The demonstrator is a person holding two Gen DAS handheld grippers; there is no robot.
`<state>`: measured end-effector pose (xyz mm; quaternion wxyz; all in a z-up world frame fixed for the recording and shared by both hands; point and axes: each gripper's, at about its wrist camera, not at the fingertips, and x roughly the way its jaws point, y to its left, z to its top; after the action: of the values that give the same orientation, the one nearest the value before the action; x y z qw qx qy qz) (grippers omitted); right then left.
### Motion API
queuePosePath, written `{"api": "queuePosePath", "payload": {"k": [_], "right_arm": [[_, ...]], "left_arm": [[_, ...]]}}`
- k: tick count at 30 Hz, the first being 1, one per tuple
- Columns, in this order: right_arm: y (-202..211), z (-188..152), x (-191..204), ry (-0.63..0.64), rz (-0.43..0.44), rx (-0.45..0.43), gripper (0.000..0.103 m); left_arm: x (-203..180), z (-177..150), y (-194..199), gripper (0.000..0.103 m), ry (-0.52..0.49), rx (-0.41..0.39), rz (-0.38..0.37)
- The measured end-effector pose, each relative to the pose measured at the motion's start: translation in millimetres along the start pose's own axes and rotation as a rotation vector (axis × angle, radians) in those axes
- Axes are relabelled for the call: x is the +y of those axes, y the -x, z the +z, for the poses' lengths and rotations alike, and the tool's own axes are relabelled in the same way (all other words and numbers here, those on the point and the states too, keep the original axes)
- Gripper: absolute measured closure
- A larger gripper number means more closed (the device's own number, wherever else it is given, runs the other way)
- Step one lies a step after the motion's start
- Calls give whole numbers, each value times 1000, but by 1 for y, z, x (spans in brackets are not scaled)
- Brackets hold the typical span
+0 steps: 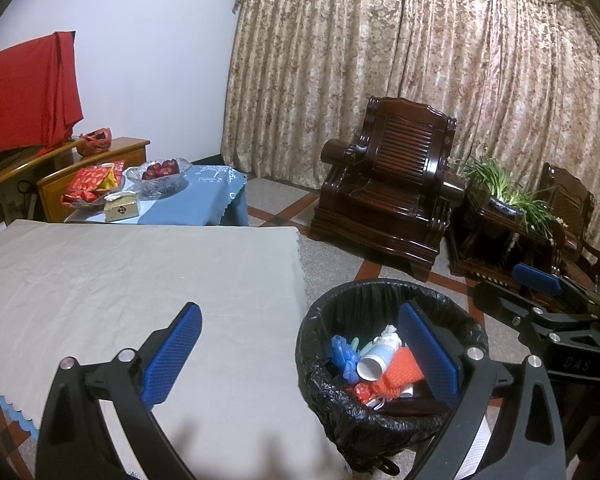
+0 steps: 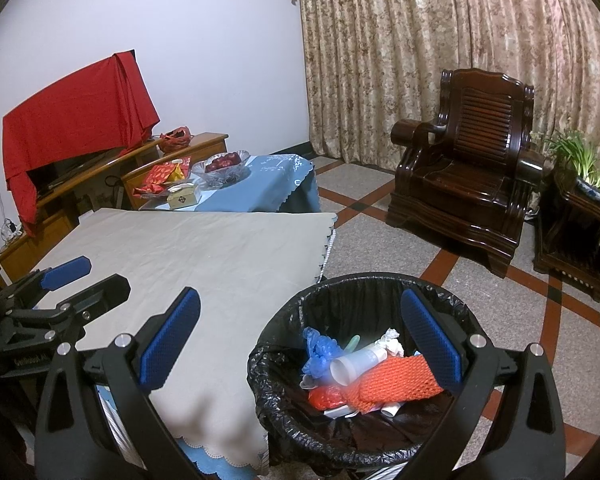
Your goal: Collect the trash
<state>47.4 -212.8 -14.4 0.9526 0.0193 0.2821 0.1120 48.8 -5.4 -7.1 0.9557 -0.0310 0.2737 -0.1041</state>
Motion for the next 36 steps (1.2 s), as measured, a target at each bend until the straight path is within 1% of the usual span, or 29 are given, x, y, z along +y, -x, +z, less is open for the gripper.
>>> {"api": "queuePosePath", "payload": {"k": [24,36], "right_arm": [[-2,0,1,-2,0,2,5],[-1,-9,10,-6,1,11,5]], "left_arm": [[1,-4,2,6,-4,5,1],[0,-7,1,6,-2,10,0]]}}
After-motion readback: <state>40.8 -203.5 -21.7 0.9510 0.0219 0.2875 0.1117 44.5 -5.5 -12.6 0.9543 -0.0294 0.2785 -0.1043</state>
